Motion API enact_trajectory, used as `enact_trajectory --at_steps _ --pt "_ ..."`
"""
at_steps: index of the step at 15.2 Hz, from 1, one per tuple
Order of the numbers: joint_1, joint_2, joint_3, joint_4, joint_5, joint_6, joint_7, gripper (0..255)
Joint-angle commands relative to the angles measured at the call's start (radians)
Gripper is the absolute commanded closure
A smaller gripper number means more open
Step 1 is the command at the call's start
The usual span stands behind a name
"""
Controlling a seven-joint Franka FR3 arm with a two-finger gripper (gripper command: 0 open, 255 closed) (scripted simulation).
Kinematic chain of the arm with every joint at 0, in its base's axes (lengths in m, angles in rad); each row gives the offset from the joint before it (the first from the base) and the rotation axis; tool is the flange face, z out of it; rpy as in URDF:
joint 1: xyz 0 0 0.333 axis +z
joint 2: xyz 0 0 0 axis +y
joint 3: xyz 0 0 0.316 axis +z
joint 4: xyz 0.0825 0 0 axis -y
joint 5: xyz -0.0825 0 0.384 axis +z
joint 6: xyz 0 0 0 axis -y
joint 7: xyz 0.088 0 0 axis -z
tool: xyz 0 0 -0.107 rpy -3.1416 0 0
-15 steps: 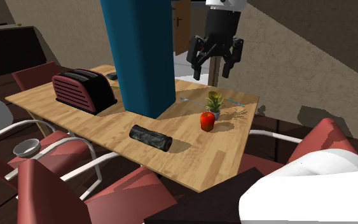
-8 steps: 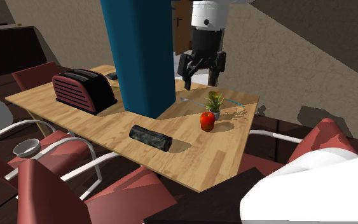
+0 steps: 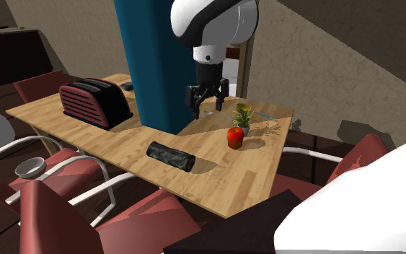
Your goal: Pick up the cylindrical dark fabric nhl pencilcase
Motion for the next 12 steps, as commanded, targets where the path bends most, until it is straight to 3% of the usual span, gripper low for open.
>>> enact_trajectory --at_steps 1,12 --pt "0.012 0.079 0.004 0.016 -0.004 0.060 -0.026 0" --pt "0.060 0.488 0.044 0.186 -0.048 0.280 -0.131 0"
